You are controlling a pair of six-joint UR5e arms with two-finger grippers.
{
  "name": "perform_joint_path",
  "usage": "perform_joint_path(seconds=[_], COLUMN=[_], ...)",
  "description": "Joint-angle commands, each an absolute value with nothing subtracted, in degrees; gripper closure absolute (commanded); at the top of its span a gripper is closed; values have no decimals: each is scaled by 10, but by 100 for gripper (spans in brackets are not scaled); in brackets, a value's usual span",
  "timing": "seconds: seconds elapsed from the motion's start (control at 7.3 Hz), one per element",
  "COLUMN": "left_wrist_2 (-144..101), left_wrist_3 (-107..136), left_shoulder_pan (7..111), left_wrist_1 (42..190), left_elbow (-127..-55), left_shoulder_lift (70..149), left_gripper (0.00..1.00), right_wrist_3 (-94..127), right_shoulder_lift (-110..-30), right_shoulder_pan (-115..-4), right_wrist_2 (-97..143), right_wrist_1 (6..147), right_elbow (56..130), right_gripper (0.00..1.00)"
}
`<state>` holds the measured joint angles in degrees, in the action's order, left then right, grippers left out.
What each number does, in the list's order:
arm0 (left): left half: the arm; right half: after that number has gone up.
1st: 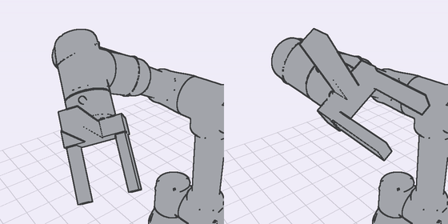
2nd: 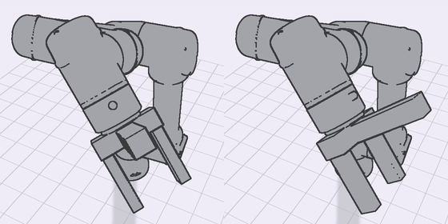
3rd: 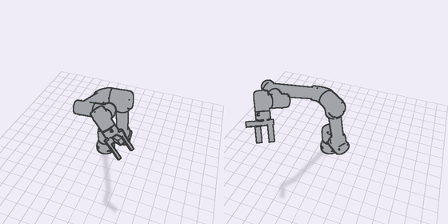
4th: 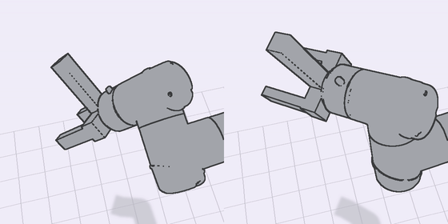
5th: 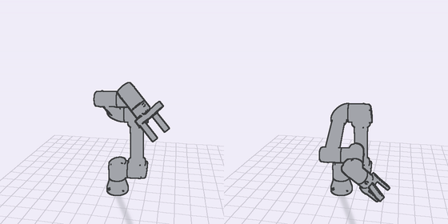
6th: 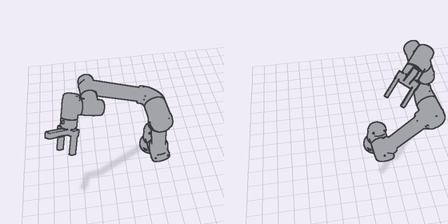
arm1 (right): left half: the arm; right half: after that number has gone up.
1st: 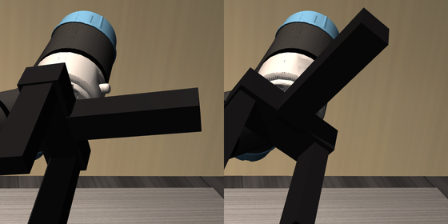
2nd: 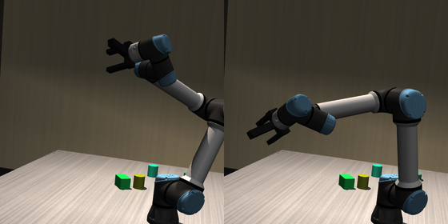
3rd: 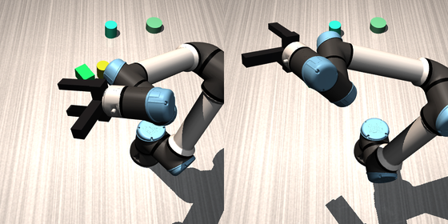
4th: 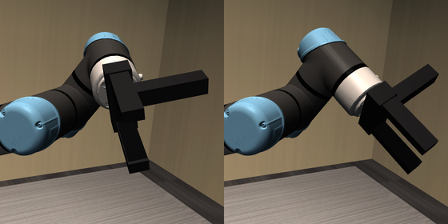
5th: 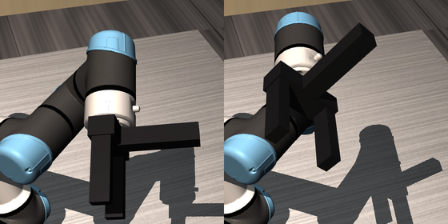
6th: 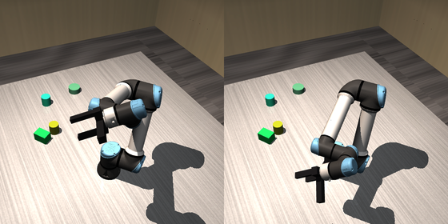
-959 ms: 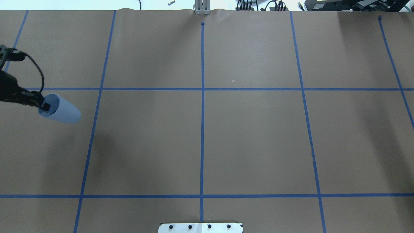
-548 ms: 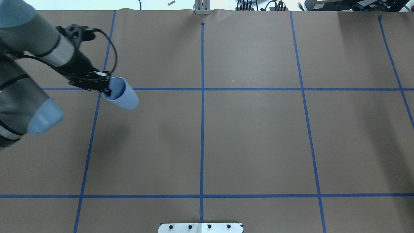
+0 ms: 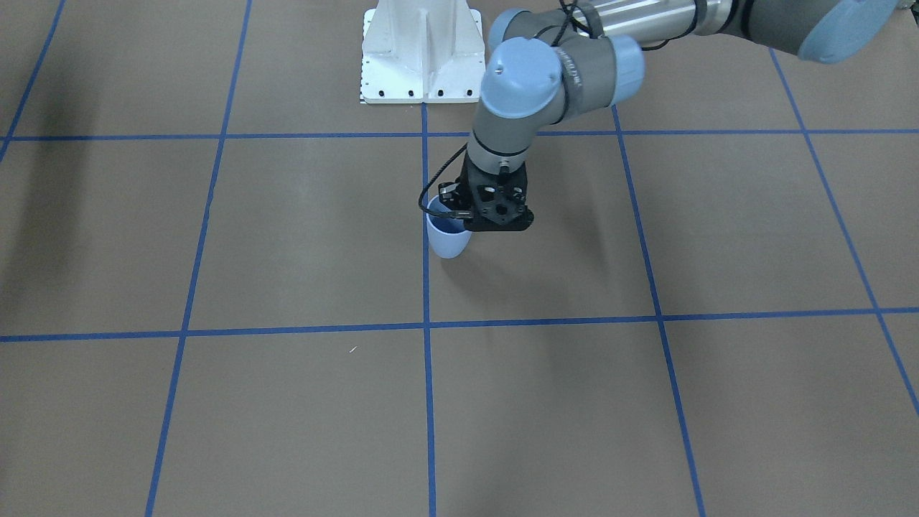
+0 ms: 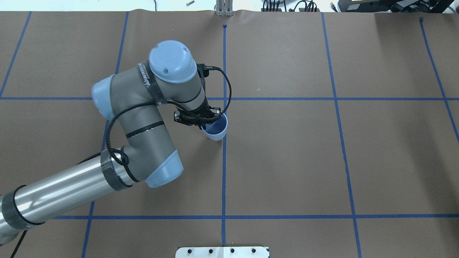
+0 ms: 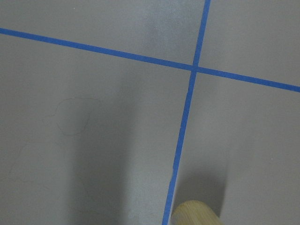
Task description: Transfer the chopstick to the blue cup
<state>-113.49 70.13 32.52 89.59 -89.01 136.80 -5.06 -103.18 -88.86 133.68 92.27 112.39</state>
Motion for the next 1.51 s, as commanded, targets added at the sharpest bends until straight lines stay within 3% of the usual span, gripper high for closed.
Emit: perform_joint_path(seconds=[0.0, 0.14, 0.27, 0.41, 0.82, 1.1, 1.37], left_wrist_2=[-1109, -1109, -1110, -1107, -1146, -1266, -1296], left_wrist_3=[712, 712, 711, 705, 655, 473, 238], left_shoulder_pan=[303, 303, 303, 303, 369, 503, 627], left_wrist_1=[896, 896, 899, 900, 891, 891, 890], left_elbow=[-873, -874, -875, -879, -947, -1008, -999], left_shoulder_lift=[1381, 1383, 1382, 1378, 1356, 1226, 1121], left_gripper=[100, 100, 82, 3, 1, 1, 1], right_wrist_3=[-51, -50, -50, -50, -50, -49, -30], right_shoulder_lift=[-1032, -1032, -1032, -1032, -1027, -1025, -1025], right_shoulder_pan=[-889, -889, -889, -889, -889, -889, -889], right_wrist_2=[1337, 1337, 1337, 1337, 1341, 1341, 1340], right_wrist_1=[923, 923, 923, 923, 923, 923, 922], right_elbow=[1122, 1122, 1122, 1122, 1123, 1125, 1129], right_gripper=[0, 0, 0, 0, 0, 0, 0])
